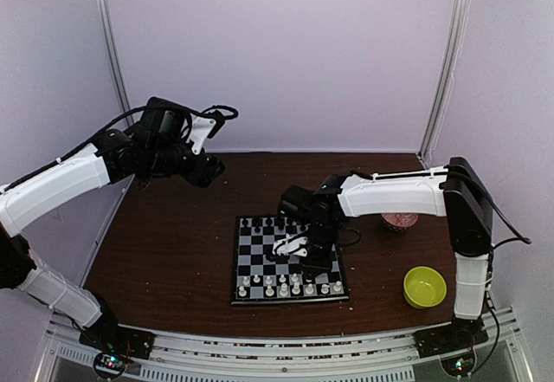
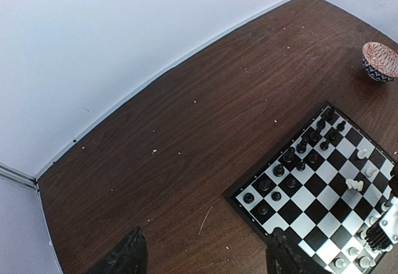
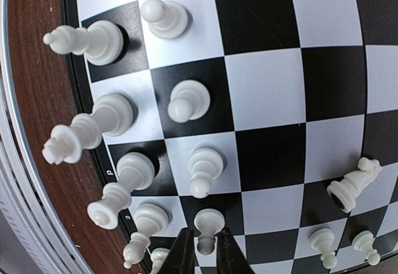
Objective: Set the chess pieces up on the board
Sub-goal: Place the pawn at f2, then pick up the knight from the chessboard.
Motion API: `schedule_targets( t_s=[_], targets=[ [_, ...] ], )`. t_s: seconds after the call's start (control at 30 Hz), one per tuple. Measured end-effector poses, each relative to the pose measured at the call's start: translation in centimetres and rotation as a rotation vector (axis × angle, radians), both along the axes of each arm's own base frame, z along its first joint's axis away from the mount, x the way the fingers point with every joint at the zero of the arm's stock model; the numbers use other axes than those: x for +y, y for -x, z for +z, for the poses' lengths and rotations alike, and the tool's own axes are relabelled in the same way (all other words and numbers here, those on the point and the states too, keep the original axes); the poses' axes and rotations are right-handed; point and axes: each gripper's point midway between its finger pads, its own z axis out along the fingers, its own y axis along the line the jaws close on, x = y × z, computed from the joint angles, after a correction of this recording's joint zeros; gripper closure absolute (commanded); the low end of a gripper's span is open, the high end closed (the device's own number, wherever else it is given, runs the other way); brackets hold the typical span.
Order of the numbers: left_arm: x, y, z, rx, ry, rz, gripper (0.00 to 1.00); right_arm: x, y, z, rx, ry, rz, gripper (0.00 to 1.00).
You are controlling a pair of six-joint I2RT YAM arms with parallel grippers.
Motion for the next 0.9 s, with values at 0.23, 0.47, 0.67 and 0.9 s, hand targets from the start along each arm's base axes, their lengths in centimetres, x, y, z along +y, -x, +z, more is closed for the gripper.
schedule_targets(
  t_s=[0.23, 0.47, 0.67, 0.9],
  targets=[
    [-0.1, -0.1, -0.3, 0.008, -0.004, -0.002, 0.33, -0.1, 0.0, 0.0, -0.004, 0.007, 0.002, 0.68],
    [-0.2, -0.1, -0.4, 0.009, -0.005, -0.003, 0.33, 0.1, -0.4, 1.2, -0.012, -0.01, 0.001, 0.66],
    [-0.2, -0.1, -0.5, 0.011, -0.004, -0.006, 0.33, 0.8, -2.6, 2.4, -0.099, -0.024, -0.056, 0.63],
    [-0.2, -0.1, -0.5, 0.012, -0.005, -0.006, 0.33, 1.4, -5.4, 1.3, -0.19, 0.023, -0.128, 0.55]
  ],
)
